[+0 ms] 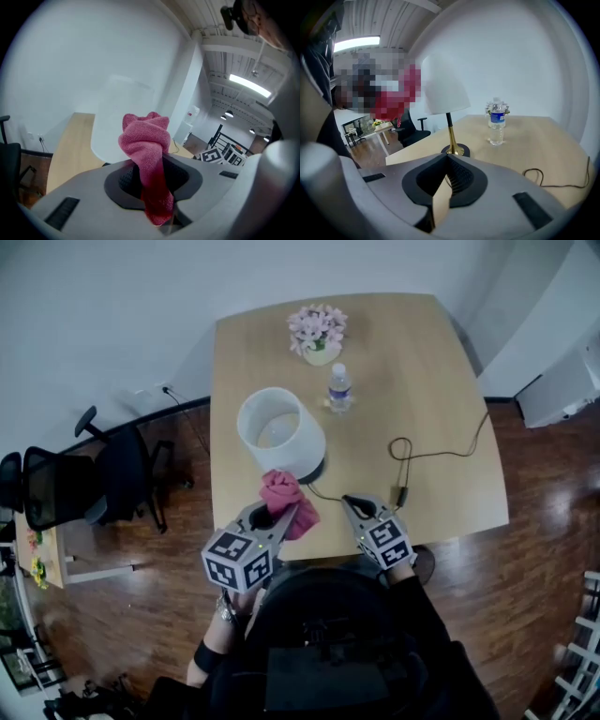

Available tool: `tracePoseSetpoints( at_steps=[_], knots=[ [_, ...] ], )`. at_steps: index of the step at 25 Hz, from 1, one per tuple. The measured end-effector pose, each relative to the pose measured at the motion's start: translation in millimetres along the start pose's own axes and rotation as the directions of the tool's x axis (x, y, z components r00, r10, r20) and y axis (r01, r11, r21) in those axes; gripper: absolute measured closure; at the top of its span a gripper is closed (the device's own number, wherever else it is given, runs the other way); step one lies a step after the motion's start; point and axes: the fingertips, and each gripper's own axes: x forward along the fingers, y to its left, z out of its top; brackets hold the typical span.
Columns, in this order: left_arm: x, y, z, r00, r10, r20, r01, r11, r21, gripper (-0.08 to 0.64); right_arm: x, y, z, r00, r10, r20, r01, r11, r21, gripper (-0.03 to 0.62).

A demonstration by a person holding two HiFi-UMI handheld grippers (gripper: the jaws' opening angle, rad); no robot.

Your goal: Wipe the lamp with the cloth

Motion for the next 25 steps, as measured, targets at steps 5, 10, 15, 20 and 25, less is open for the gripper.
tracePoseSetpoints(
  at_steps=[5,10,15,20,25],
  knots=[
    [-15.5,12.6,51.4,0.987,0.139,0.084,-0.141,0.99,0.015,0.457,-17.5,-34.2,11.2,0.998,0.052,0.022,-0.051,0.998,-0.019,0.583],
    [-43.9,76.1,68.9,0.956,0.279,0.085,-0.283,0.959,0.035,0.457,-26.0,-35.5,21.9,0.996,0.088,0.029,-0.087,0.995,-0.056,0.583],
    [-49.1,111.9,86.9,0.963,0.249,0.105,-0.255,0.966,0.047,0.459,-18.1,-23.6,57.4,0.993,0.044,0.111,-0.038,0.998,-0.056,0.583],
    [-45.5,135.9,63.8,0.987,0.139,0.085,-0.135,0.99,-0.045,0.458,49.9,0.4,49.1,0.986,0.052,0.159,-0.048,0.998,-0.027,0.382],
    [-44.4,150.4,42.8,0.998,0.055,0.024,-0.053,0.997,-0.058,0.459,130.2,-0.9,58.2,0.958,-0.034,0.285,0.054,0.997,-0.061,0.382]
  ],
)
